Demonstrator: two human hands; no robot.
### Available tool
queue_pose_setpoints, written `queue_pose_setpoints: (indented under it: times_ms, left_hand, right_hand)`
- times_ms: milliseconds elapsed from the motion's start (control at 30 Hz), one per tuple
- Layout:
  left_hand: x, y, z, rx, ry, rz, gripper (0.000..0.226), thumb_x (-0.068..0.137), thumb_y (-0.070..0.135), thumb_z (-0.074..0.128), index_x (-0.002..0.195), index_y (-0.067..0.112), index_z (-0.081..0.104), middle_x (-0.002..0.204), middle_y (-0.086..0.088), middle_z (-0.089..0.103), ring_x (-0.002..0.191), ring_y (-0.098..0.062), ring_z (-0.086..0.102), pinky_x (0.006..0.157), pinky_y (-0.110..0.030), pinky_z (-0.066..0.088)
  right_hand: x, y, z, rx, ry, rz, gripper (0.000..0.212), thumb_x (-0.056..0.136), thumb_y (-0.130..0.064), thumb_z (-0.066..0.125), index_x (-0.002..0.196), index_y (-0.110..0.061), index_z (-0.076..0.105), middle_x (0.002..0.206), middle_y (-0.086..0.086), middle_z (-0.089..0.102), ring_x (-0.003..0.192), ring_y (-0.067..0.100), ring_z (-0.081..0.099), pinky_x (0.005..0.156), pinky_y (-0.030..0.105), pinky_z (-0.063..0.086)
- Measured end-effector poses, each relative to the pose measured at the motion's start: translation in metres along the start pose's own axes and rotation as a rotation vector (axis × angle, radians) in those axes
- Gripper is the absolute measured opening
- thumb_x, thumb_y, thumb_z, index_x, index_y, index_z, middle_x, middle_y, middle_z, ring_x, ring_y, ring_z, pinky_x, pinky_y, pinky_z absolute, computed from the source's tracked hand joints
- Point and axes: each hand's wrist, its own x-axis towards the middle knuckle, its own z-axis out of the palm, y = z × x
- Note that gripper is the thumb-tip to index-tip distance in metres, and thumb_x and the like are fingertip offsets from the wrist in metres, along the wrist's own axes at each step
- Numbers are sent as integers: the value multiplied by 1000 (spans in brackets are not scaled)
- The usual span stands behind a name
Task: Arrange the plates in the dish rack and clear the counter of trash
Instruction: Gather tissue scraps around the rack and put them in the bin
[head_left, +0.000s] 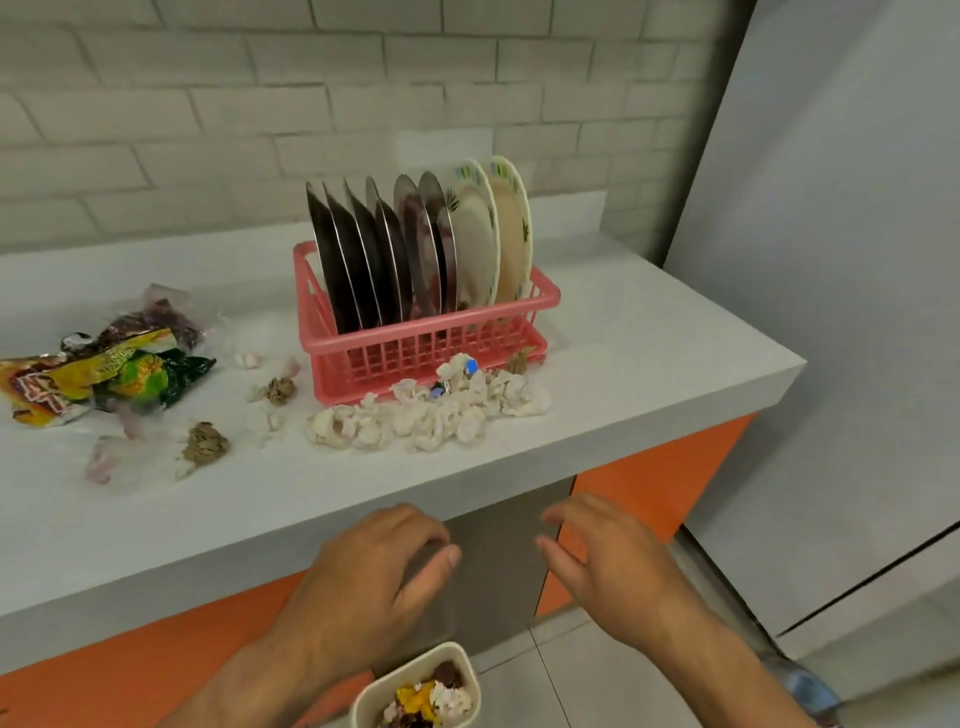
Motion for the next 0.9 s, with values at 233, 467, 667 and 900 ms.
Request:
queue_pose_setpoints:
  times_ms: [233, 467, 667, 900]
  left_hand:
    - [51, -19, -14, -25, 48, -25, 31, 90, 61, 38, 99, 40, 60, 95, 30, 54, 92, 7, 51, 77, -13, 43]
    - [106, -23, -14, 4, 41, 26, 27, 93, 52, 44, 105, 36, 61, 103, 26, 57, 92, 1, 52, 78, -12, 41]
    - [135, -24, -4, 31, 98, -13, 25, 92, 53, 46, 103, 37, 62, 99, 28, 55, 90, 2, 53, 76, -15, 47]
    - [148, -18, 7, 34, 153, -108, 19, 92, 48, 49, 96, 37, 63, 91, 28, 54, 85, 0, 55, 70, -12, 42]
  right_hand:
    - [44, 0, -11, -42, -1, -1, 34, 97, -41, 48, 129, -29, 53, 128, -16, 52, 118, 3, 47, 96, 18, 39]
    - [88, 23, -11, -172, -125, 22, 38, 100, -40, 41, 135, -29, 47, 136, -11, 47, 120, 10, 45, 93, 29, 45]
    - [141, 30, -22, -178, -20, -50, 43, 100, -39, 43, 141, -29, 40, 141, -7, 43, 123, 15, 45, 94, 30, 42]
    - [179, 42, -9, -264, -120, -184, 43, 101, -41, 38, 143, -33, 34, 150, -3, 34, 125, 23, 43, 90, 37, 47]
